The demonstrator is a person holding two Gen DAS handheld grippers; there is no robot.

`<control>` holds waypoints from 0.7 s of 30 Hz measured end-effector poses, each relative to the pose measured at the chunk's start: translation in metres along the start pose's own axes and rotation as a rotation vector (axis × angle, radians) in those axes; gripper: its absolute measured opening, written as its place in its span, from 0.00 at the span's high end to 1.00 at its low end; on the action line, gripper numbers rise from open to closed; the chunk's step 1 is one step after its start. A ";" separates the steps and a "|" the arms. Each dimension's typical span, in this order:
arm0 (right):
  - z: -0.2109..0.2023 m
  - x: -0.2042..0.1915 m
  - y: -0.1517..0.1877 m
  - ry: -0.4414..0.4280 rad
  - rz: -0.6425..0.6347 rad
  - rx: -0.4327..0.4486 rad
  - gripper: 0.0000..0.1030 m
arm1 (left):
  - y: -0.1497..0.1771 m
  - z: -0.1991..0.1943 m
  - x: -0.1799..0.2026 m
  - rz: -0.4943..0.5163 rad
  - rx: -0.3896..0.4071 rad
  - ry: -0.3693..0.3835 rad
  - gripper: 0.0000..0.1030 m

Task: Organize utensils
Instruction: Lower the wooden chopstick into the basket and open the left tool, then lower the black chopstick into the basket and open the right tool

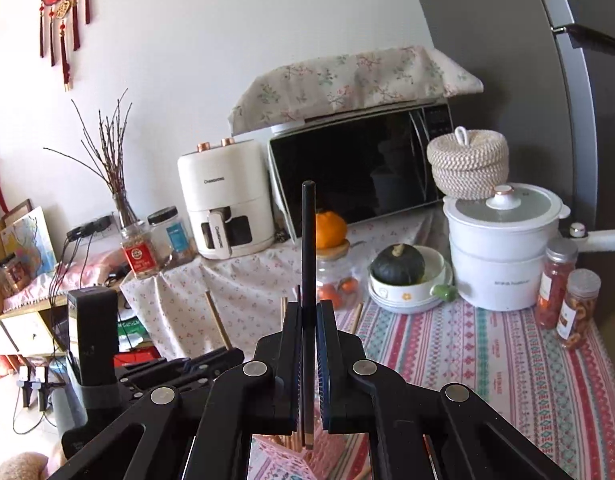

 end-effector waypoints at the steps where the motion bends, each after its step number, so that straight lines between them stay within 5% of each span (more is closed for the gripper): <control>1: 0.003 -0.001 0.000 -0.003 0.004 -0.001 0.95 | 0.001 0.003 -0.001 -0.009 -0.003 0.002 0.94; 6: 0.017 -0.006 0.005 0.007 0.005 -0.008 0.95 | 0.005 0.010 -0.005 -0.061 -0.023 0.023 0.85; 8: 0.022 -0.007 0.008 0.006 0.005 -0.016 0.95 | 0.007 0.007 -0.008 -0.085 -0.018 0.025 0.57; 10: 0.026 -0.009 0.010 0.006 0.001 -0.019 0.95 | 0.007 0.002 -0.013 -0.115 -0.009 0.020 0.44; 21: 0.037 -0.008 0.008 0.016 0.012 0.004 0.95 | 0.032 -0.013 -0.033 -0.151 -0.110 -0.051 0.33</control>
Point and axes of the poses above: each gripper's, at about its wrist camera, not at the fingertips, and z roughly the way its jaws point, x to its right, y to its underside, the point moved 6 cm from there along z, roughly the way its jaws point, and after that the axes turned 15 degrees about z, right-handed, at the moved point
